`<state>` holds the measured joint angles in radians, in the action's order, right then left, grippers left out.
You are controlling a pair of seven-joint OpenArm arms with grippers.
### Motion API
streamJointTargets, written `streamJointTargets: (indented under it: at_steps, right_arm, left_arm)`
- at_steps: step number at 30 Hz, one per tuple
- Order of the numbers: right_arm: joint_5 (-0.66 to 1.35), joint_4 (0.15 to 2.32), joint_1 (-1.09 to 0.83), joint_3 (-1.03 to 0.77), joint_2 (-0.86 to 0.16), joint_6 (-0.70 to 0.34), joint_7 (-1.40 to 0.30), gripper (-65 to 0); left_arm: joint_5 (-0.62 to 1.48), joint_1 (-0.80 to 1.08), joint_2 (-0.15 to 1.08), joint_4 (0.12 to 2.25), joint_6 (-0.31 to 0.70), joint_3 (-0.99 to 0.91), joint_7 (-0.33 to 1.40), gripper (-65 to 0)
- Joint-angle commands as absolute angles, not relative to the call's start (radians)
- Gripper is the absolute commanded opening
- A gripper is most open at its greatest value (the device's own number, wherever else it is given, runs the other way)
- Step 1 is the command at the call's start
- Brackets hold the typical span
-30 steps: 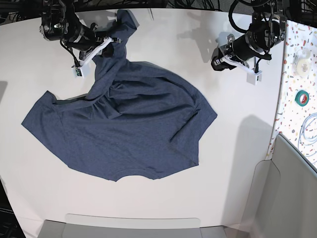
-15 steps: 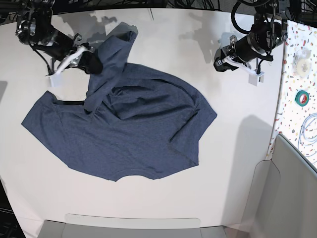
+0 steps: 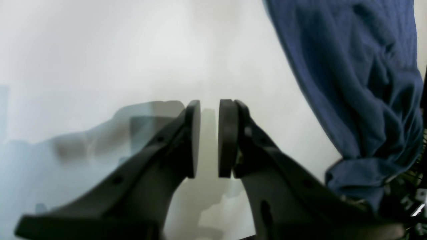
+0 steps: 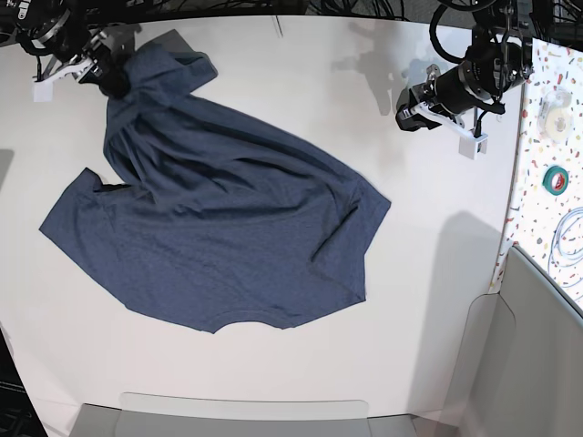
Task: Layout the t-shirt on the table in an organized manner, then fold the t-shirt properly
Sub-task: 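Drag the lifted shirt fabric with the right gripper away from the left gripper, then grasp the shirt body with the left gripper near its middle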
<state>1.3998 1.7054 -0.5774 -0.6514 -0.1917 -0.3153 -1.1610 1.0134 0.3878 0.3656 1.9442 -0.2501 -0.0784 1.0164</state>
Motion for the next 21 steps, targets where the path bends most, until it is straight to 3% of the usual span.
streamJointTargets:
  at_steps: [1, 4, 11, 14, 17, 21]
  right_arm:
    - [1.432, 1.685, -0.576, -0.659, -0.206, -0.325, -1.188, -65.0]
    - [1.434, 1.616, -0.558, -0.659, -0.205, -0.325, -1.254, -62.7]
    - [1.484, 1.623, -0.550, -0.657, -0.219, -0.325, -1.288, -27.7]
    - [1.484, 1.661, -0.555, -0.659, -0.274, -0.325, -1.288, -15.1]
    - [1.484, 1.712, -0.562, -0.699, -0.315, -0.326, -1.285, -9.4]
    - [1.484, 1.790, -0.565, -0.786, -0.334, -0.326, -1.282, -9.1]
  left_arm:
    - [1.024, 0.384, 0.378, 1.959, -0.243, -0.082, 1.006, -54.7]
    - [1.024, 0.384, 0.378, 1.959, -0.243, -0.082, 1.009, -54.6]
    - [1.033, 0.390, 0.378, 1.975, -0.243, -0.033, 1.010, -54.6]
    - [1.035, 0.392, 0.378, 2.055, -0.242, -0.025, 1.033, -54.7]
    - [1.070, 0.386, 0.378, 2.087, -0.242, 0.004, 1.040, -55.0]
    - [1.179, 0.383, 0.378, 2.087, -0.242, 0.050, 1.043, -55.2]
